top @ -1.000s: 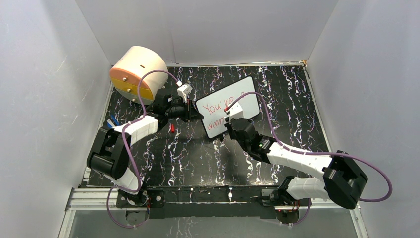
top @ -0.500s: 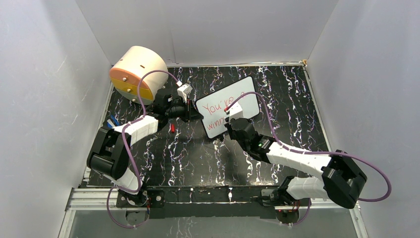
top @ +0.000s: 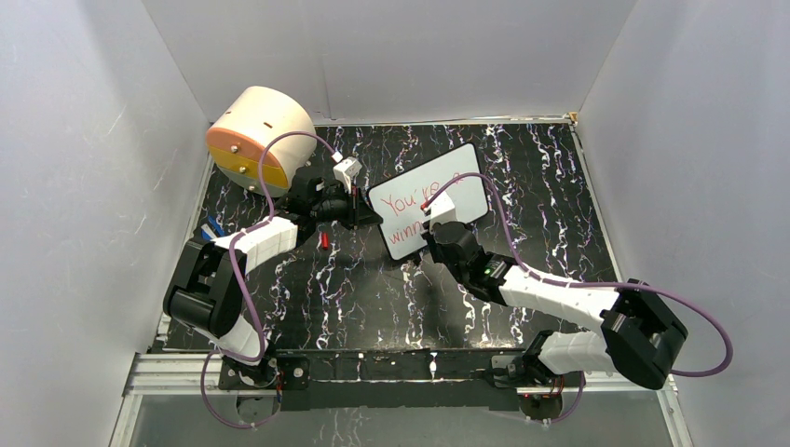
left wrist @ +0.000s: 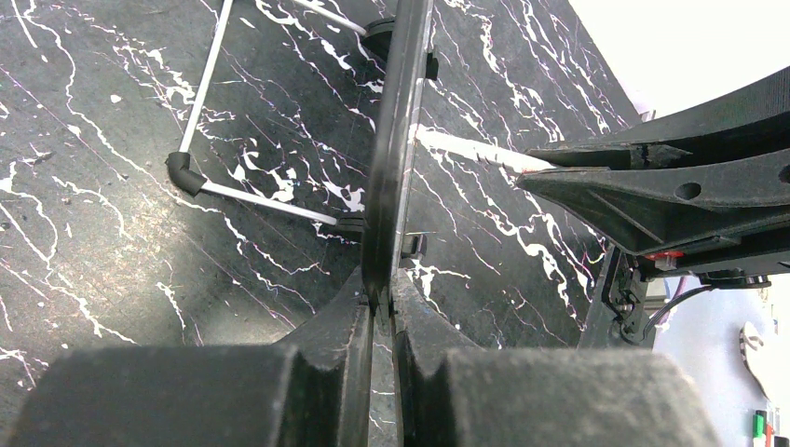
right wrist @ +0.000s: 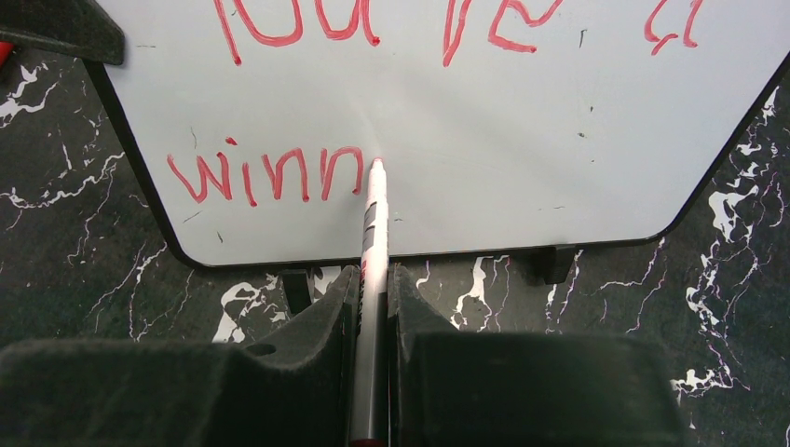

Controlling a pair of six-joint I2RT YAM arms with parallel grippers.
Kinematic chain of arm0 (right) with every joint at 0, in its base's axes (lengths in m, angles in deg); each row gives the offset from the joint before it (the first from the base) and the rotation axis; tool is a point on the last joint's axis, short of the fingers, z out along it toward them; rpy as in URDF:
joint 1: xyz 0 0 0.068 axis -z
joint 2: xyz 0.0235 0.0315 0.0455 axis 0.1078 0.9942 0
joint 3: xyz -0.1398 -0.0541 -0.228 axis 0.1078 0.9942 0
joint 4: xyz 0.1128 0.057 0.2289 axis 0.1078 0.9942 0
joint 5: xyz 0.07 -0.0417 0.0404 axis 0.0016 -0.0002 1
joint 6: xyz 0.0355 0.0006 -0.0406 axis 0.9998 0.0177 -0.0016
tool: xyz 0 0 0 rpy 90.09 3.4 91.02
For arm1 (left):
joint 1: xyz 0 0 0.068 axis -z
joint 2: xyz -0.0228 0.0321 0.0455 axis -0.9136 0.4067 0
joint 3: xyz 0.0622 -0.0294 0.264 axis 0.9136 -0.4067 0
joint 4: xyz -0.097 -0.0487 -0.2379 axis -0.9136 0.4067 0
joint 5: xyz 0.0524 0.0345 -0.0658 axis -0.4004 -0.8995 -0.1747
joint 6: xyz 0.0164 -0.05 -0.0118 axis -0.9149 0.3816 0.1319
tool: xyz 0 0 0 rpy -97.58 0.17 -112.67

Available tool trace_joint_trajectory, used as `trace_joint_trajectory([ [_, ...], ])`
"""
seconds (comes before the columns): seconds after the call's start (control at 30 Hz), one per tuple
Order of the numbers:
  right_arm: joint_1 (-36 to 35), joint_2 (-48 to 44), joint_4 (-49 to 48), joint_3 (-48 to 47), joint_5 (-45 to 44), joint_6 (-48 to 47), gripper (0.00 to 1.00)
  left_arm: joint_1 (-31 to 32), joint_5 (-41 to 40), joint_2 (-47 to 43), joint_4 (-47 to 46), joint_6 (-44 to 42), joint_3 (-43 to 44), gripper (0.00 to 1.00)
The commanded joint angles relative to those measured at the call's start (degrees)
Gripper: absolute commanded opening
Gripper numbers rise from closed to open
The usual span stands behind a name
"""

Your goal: Write a sentence on the whiteboard

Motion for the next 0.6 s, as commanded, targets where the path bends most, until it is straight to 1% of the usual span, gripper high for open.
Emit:
trace_joint_trajectory([
  [0.0,0.59,0.19,-1.58,-0.6,0.02,0.26,0.0,0.3,-0.79,-1.77,2.52,-1.73,1.34,0.0],
  [0.57,0.94,-0.11,-1.61,-1.13,-3.47,-0.94,0.0,0.3,-0.68,-1.62,2.68,-1.82,1.42,0.0],
])
